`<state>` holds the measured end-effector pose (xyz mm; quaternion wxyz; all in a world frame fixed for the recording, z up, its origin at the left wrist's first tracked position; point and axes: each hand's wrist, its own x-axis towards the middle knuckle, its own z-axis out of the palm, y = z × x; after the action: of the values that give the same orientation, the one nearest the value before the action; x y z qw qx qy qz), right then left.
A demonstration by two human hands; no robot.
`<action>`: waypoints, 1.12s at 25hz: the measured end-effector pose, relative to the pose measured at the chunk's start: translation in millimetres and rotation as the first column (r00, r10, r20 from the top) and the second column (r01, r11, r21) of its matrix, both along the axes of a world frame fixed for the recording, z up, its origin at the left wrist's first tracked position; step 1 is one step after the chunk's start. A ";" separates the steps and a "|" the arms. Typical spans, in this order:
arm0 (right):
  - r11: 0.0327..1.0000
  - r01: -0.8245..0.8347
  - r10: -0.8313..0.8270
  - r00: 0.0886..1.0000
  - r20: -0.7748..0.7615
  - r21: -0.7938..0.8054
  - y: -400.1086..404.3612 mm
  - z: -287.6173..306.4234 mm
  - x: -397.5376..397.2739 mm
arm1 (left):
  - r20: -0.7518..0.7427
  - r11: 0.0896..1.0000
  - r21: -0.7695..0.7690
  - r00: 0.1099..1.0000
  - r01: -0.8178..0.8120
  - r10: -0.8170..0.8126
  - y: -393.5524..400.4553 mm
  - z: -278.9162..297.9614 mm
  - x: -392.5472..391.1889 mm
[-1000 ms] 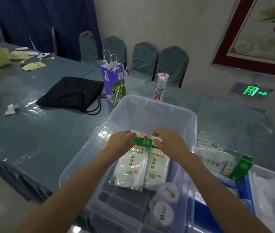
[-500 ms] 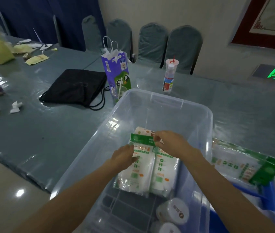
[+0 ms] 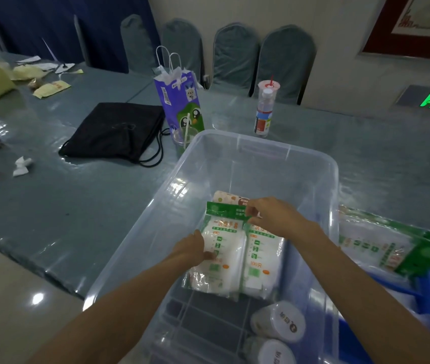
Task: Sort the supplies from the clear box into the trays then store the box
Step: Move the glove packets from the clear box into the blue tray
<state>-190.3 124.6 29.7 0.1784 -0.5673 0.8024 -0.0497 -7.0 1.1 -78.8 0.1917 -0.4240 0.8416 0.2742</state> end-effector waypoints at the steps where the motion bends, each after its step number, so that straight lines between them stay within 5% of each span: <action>1: 1.000 0.000 0.000 1.000 0.000 0.001 0.4 -0.9 -0.1 | -0.003 1.000 0.010 1.000 -0.009 0.009 1.7 -0.8 -0.9; 11: 0.999 0.017 -0.017 1.000 0.006 -0.028 2.2 -2.0 -2.0 | -0.207 0.879 0.414 0.915 -0.238 0.346 -14.0 17.2 -8.2; 15: 0.998 0.012 -0.014 0.999 -0.041 -0.056 8.0 12.5 7.0 | -0.305 0.920 0.302 0.889 -0.249 0.341 -14.1 41.6 -13.3; 20: 0.996 0.005 -0.016 0.992 -0.123 -0.090 21.6 46.1 6.9 | -0.379 0.995 -0.016 0.922 -0.097 0.083 -15.9 82.2 -7.9; 28: 0.974 0.037 -0.092 0.965 -0.244 -0.222 53.8 119.3 3.8 | -0.531 0.926 -0.369 0.835 -0.074 -0.145 -2.9 192.4 -14.6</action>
<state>-186.6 178.4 149.0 0.0106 -0.5584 0.8266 -0.0695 -21.5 -1.8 113.6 -0.1372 -0.3400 0.9053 0.2145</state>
